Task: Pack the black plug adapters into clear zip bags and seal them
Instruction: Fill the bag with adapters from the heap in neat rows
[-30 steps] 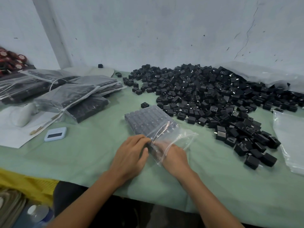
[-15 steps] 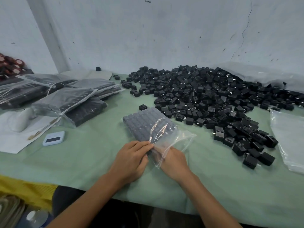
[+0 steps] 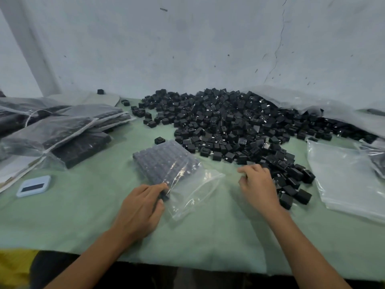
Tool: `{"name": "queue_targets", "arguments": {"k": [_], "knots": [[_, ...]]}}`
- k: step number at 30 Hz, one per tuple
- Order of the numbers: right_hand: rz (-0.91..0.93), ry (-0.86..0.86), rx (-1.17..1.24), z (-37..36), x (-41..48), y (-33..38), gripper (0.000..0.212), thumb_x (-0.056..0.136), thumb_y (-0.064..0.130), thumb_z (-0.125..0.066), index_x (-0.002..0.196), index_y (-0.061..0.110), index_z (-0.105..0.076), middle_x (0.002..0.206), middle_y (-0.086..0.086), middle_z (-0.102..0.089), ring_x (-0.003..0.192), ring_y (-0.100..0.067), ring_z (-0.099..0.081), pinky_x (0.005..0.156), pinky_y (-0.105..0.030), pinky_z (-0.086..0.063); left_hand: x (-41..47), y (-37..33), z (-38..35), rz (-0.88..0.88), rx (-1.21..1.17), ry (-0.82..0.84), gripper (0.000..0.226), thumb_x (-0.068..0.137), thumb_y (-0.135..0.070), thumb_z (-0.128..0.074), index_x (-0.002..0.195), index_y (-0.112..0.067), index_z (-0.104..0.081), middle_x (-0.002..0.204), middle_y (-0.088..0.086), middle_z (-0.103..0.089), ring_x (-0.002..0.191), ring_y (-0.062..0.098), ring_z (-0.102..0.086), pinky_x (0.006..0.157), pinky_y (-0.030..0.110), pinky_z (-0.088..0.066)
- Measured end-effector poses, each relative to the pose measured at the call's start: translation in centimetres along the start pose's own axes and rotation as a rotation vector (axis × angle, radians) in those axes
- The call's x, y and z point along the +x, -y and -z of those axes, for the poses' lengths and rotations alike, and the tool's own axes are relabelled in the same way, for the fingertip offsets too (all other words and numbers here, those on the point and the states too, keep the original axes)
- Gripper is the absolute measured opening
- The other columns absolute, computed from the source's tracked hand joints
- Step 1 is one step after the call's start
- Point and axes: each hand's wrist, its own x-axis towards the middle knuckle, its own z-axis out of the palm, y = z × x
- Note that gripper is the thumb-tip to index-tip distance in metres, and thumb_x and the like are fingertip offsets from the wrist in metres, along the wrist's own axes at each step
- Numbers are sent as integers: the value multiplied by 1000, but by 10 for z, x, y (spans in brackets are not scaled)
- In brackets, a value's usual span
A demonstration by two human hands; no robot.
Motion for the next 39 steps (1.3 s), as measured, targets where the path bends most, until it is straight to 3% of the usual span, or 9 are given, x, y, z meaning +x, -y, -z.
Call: {"name": "queue_targets", "arguments": {"k": [5,11,16,21,25,31,34,36,39], "knots": [[-56,87,-459,-4,22,-29,43,99,24,-47,142,20,-45,135,-3,-54,114,-27,-45,96,-34,-37,0,-1,1,12,-9,-1,37,87,-27,-47,116,-15,-66,113,-5,-71,97,22,-64,90,31,-44],[-52,91,-479,-8,33,-33,41,98,18,-48,139,21,-46,136,-5,-52,119,-29,-46,100,-38,-39,-1,-2,2,17,-2,-3,36,87,-27,-46,115,-15,-66,113,-5,-71,96,21,-63,89,29,-43],[-32,91,-429,-5,33,-31,34,104,29,-44,138,23,-45,132,-1,-59,121,-28,-48,99,-38,-37,-1,-2,3,15,-10,-1,37,86,-27,-46,115,-16,-67,114,-6,-70,98,19,-63,90,27,-42],[-38,32,-114,0,17,-22,29,103,26,-46,130,17,-51,118,-8,-63,109,-31,-55,89,-43,-44,0,-1,4,6,-11,4,37,86,-26,-46,115,-15,-66,112,-5,-71,96,20,-64,89,28,-43],[-67,14,169,5,-11,-4,30,101,29,-50,129,23,-60,117,-2,-61,100,-21,-60,92,-40,-47,-1,0,2,5,-10,10,36,87,-26,-47,117,-16,-65,114,-6,-70,98,19,-62,89,27,-42],[-62,303,594,-11,-55,44,16,93,27,-63,95,38,-75,95,14,-71,77,-7,-67,75,-25,-55,0,-2,1,7,-8,5,36,86,-24,-47,116,-17,-65,116,-6,-69,98,17,-60,88,24,-39],[-126,376,829,-29,-53,69,15,96,23,-62,92,25,-77,85,5,-72,64,-14,-66,70,-30,-56,-1,-2,1,7,-8,11,36,86,-24,-47,116,-16,-65,116,-5,-69,99,17,-61,89,24,-40],[-207,408,1008,-40,-47,84,18,97,18,-60,89,10,-75,83,-3,-69,71,-16,-65,70,-31,-56,-1,-1,2,13,-13,15,36,85,-24,-47,116,-17,-64,115,-6,-70,99,17,-61,89,24,-40],[-276,426,1175,-50,-42,103,25,98,7,-55,82,5,-75,84,-3,-74,81,-12,-71,71,-25,-58,0,0,1,24,-28,7,36,84,-23,-48,116,-19,-63,112,-6,-70,98,15,-61,88,24,-40]]}}
